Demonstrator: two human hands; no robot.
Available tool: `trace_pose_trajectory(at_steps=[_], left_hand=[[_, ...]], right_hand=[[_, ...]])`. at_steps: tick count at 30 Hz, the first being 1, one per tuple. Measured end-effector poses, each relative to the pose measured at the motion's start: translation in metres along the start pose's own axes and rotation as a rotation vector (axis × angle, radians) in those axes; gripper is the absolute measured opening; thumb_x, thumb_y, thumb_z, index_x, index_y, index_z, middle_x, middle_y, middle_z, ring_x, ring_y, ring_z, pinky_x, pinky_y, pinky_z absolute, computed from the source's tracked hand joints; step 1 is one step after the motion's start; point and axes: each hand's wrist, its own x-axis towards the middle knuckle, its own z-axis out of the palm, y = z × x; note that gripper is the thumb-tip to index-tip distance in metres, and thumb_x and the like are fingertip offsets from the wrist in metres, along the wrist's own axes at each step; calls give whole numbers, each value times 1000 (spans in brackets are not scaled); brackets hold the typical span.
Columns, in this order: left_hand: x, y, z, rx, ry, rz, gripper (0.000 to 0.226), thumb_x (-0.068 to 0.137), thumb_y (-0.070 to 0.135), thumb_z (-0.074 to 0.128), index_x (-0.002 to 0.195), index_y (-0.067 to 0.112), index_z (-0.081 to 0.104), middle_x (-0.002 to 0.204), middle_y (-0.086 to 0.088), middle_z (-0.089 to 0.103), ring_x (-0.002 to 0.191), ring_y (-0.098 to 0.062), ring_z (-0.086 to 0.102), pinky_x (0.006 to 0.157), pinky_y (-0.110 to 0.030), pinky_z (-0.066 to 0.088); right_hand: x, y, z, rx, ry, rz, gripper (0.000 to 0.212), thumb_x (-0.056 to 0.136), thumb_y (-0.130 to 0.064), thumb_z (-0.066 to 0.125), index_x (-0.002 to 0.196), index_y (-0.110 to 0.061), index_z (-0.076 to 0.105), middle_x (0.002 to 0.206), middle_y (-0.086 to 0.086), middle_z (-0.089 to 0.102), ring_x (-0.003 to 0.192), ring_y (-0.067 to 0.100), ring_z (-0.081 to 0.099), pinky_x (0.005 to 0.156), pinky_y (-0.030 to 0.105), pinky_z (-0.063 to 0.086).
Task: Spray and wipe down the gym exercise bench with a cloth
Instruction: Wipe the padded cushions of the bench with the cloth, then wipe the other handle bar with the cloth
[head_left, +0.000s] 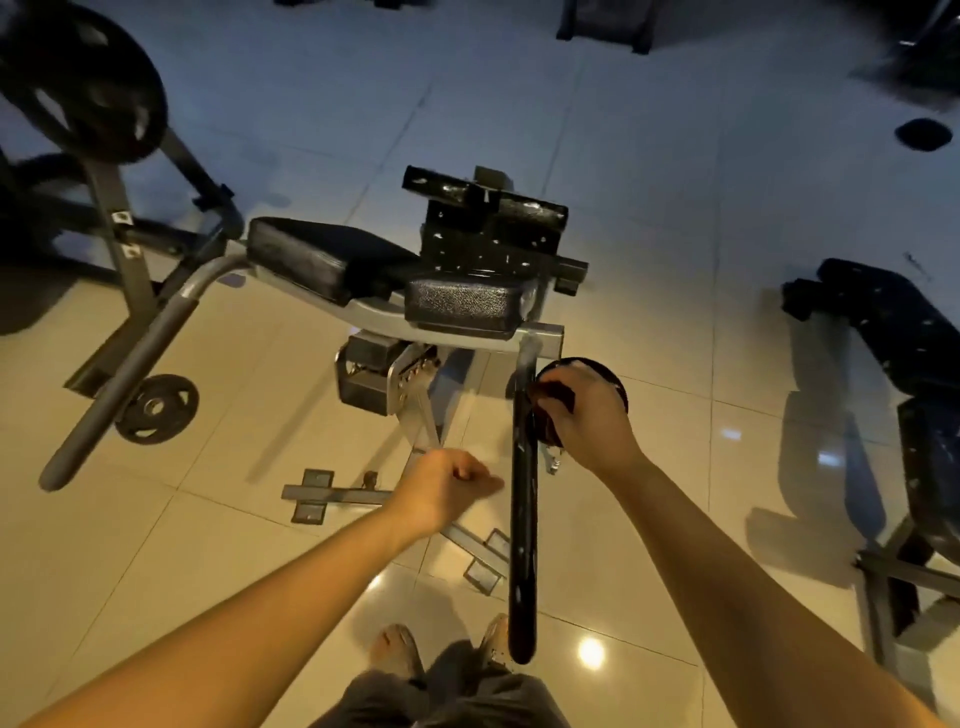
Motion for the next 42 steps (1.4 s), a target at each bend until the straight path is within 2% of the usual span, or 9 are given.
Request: trace_pose_trajectory(at_steps=[5,8,11,16,25,31,34,38,42], left_hand=[[-36,-8,42,0,-152,-143,43,69,60,80,83,19,80,89,-13,74,85,-26,69,81,-39,54],[-54,-23,60,-65,-134,-178,33,73,45,85,83,14,80,88,-7,75,76,-8,67,80,-26,56],[-72,-34,80,-27,-103,-155,31,80,38,84,89,9,78,93,-6,74,74,-4,63,64,-11,47],[-82,-47,103,-115,10,-96,20,78,34,86,89,18,80,89,1,75,87,-16,71,86,-35,57],[-92,-85,142,-228,180,-93,17,85,36,82,96,25,79,91,10,72,83,-7,65,71,-24,48],[-81,-92,137,-292,55,3,20,82,40,81,76,22,74,82,-1,73,77,-19,70,82,-43,61],[-77,-93,137,-294,36,60,12,87,31,80,84,20,76,75,0,71,71,-13,68,74,-29,56],[-73,-103,141,-372,24,186,15,88,27,80,93,13,78,78,-18,64,76,-34,58,87,-35,50],[-71,-112,153,-366,114,286,18,89,29,78,87,11,77,77,-23,64,73,-15,57,80,-29,45]], right_hand=[[-50,0,16,-51,-74,-150,17,93,-6,68,104,-16,75,99,-3,63,91,9,57,82,25,51],[-100,-1,25,-56,-103,-158,19,94,-8,66,107,-19,75,99,-5,62,89,6,55,79,18,46],[-90,-1,26,-72,-15,-158,18,95,-7,62,102,-18,74,96,-4,62,88,11,56,79,27,51],[-24,-18,18,-69,175,-19,15,100,-10,57,98,-20,68,101,-6,57,91,6,51,80,15,40],[-172,5,66,-131,72,-271,17,100,-7,55,100,-18,68,97,-5,58,89,11,53,77,36,50],[-84,4,44,-150,182,-207,14,98,-15,60,101,-27,67,103,-12,58,94,-1,50,83,13,39],[-53,13,37,-155,256,-237,14,94,-11,65,100,-23,72,100,-11,62,89,2,51,84,18,41],[-97,29,55,-38,267,-286,18,94,-6,66,101,-21,73,98,-12,63,88,-8,57,77,2,40],[-179,51,75,-39,184,-503,20,91,-4,68,100,-21,74,93,-11,63,90,4,61,79,9,42]])
